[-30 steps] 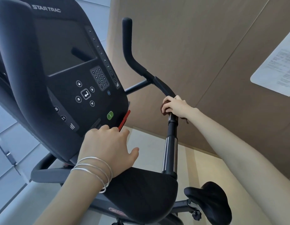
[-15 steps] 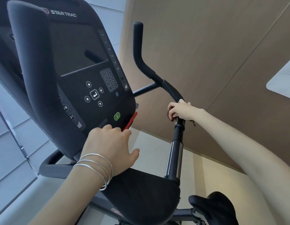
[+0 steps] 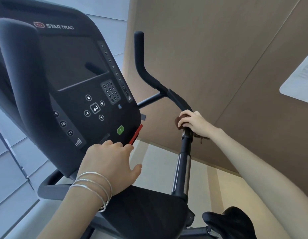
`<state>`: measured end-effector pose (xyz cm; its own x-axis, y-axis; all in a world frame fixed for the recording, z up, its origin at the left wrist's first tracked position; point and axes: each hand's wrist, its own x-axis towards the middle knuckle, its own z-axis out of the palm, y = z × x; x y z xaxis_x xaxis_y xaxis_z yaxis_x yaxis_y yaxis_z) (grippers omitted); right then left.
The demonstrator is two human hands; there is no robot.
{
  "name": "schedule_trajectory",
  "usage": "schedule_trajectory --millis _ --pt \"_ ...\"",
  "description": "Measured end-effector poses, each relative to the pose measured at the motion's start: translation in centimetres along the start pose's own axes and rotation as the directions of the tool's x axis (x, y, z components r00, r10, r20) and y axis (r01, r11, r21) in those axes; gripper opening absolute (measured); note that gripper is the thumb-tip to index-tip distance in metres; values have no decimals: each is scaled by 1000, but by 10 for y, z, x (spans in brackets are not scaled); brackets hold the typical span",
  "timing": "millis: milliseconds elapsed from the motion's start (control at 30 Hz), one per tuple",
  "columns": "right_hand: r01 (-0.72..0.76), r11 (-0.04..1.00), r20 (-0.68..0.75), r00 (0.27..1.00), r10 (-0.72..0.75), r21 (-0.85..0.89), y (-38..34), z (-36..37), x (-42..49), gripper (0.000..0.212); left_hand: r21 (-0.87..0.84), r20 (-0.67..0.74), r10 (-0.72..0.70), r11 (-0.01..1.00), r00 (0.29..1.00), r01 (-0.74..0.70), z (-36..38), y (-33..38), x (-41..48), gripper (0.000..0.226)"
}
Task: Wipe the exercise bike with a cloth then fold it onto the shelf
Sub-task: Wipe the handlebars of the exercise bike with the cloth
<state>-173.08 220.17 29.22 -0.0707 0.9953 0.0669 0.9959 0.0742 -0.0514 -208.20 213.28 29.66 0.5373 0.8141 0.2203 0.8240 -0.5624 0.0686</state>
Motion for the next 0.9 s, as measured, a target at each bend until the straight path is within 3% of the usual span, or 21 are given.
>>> schedule_trajectory --millis 100,167,333,467,600,700,800,900 --pt "136 985 -56 990 -131 109 -3 10 -31 21 -56 20 39 998 999 -38 1 1 3 53" --pt "144 982 -69 988 -136 120 1 10 -30 22 -77 11 55 996 998 -54 1 1 4 52" --pt "-126 939 -218 955 202 320 7 7 2 20 -48 -9 71 996 997 -72 0 0 3 54" --pt "-202 854 -302 875 377 480 -12 14 -16 26 -15 54 82 997 995 -81 -2 0 7 51" --pt "-121 856 -338 884 324 503 -48 23 -72 24 -15 172 84 996 981 -83 -5 -2 10 51" --pt "-42 869 -330 915 232 493 -70 23 -107 25 -46 82 125 992 989 -121 -13 -2 6 47" --pt "-36 799 -347 888 301 600 -81 23 -143 27 -90 -24 138 986 990 -140 -17 2 -6 44" --pt "-21 708 -392 821 415 706 -86 26 -177 28 -116 -36 163 979 986 -166 -22 4 -10 47"
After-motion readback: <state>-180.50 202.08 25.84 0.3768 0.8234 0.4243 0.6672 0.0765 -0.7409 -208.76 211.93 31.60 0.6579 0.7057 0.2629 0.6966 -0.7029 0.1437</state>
